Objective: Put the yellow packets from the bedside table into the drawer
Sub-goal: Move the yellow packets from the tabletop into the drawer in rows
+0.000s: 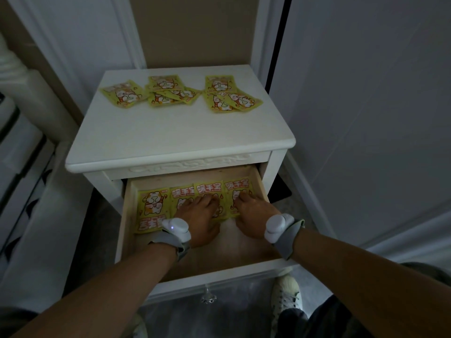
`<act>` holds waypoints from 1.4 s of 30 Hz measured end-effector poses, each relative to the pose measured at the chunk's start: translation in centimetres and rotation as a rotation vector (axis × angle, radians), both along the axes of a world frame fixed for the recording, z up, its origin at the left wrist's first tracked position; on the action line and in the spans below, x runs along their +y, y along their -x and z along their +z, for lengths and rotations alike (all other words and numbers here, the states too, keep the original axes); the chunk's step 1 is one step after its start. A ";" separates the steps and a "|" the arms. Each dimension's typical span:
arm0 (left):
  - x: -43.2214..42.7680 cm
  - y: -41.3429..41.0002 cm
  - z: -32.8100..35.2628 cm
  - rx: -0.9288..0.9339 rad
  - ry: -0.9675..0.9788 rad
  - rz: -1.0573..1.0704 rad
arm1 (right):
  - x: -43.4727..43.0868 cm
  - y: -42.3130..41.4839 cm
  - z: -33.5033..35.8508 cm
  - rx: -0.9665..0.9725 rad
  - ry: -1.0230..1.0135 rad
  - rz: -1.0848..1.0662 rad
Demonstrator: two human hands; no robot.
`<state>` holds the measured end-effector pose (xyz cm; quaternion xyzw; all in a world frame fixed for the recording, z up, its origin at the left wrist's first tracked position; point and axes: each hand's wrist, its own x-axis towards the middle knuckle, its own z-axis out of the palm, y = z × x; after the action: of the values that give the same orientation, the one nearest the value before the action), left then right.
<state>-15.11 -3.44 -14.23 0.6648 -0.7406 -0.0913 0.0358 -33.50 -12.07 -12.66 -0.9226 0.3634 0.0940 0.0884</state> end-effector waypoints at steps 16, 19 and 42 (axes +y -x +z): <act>2.1 -2.7 7.4 0.008 0.363 0.041 | 0.7 -1.6 8.1 -0.466 0.286 0.218; 2.1 -3.3 9.9 0.039 0.507 0.065 | 0.6 -2.8 10.7 -0.644 0.344 0.239; -8.4 -12.0 14.1 0.032 0.169 0.451 | -8.6 -7.6 11.6 -0.509 0.259 -0.066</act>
<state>-3.12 -11.83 -0.17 0.8065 -0.5776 -0.0293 0.1227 -25.95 -20.68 -1.03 -0.9079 0.3682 -0.1909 0.0614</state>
